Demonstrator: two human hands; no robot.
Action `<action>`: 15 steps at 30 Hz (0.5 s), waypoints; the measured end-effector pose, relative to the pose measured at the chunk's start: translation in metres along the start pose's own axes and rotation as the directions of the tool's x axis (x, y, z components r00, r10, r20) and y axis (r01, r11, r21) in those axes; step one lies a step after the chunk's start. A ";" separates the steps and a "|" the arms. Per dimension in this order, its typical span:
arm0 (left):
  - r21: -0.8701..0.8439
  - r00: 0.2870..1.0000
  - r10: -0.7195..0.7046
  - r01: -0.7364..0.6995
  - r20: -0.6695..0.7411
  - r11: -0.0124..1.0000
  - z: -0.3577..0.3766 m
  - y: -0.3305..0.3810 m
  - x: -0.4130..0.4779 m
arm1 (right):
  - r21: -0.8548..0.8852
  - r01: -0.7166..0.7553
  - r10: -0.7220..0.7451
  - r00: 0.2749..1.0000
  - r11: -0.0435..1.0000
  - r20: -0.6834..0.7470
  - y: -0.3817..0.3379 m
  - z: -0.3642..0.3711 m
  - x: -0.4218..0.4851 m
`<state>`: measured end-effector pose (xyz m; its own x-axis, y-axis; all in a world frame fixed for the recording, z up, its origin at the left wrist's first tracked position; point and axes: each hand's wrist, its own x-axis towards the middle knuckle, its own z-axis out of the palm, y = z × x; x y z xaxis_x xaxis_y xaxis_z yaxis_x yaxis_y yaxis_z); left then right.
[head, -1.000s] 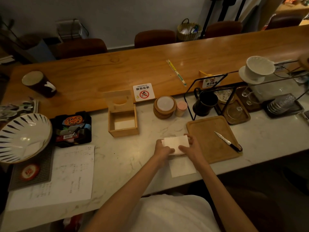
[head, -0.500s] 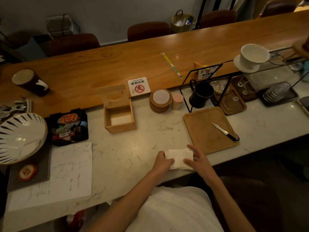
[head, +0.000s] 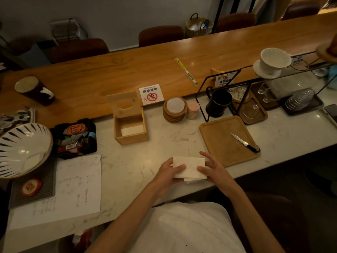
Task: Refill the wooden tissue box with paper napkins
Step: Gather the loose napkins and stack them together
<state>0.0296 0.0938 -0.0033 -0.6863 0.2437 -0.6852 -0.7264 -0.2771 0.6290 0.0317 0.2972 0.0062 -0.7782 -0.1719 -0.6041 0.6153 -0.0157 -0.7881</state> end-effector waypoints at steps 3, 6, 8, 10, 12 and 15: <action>0.027 0.994 0.030 -0.027 -0.109 0.999 0.003 -0.001 0.002 | 0.030 0.008 -0.006 0.997 1.000 -0.077 0.002 0.003 0.001; 0.101 0.984 0.046 -0.029 -0.175 0.994 0.004 -0.008 0.005 | 0.043 0.009 -0.003 0.991 0.999 -0.133 0.002 0.005 0.000; 0.181 0.971 0.068 -0.026 -0.230 0.983 0.006 -0.011 0.006 | 0.014 0.031 -0.028 0.982 0.999 -0.187 0.003 0.003 0.001; 0.267 0.963 0.095 -0.024 -0.253 0.963 0.010 -0.014 0.006 | -0.077 0.069 -0.085 0.969 0.995 -0.231 0.001 0.000 0.002; 0.361 0.957 0.113 -0.009 -0.267 0.933 0.015 -0.017 0.008 | -0.204 0.093 -0.145 0.955 0.974 -0.259 0.002 -0.001 0.004; 0.446 0.955 0.074 0.065 -0.286 0.893 0.021 -0.019 0.011 | -0.447 0.049 -0.207 0.927 0.893 -0.312 0.011 0.002 0.009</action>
<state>0.0353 0.1210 -0.0149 -0.6988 -0.0539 -0.7133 -0.7091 0.1832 0.6809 0.0316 0.2940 -0.0077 -0.8880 0.1513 -0.4342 0.4555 0.4175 -0.7862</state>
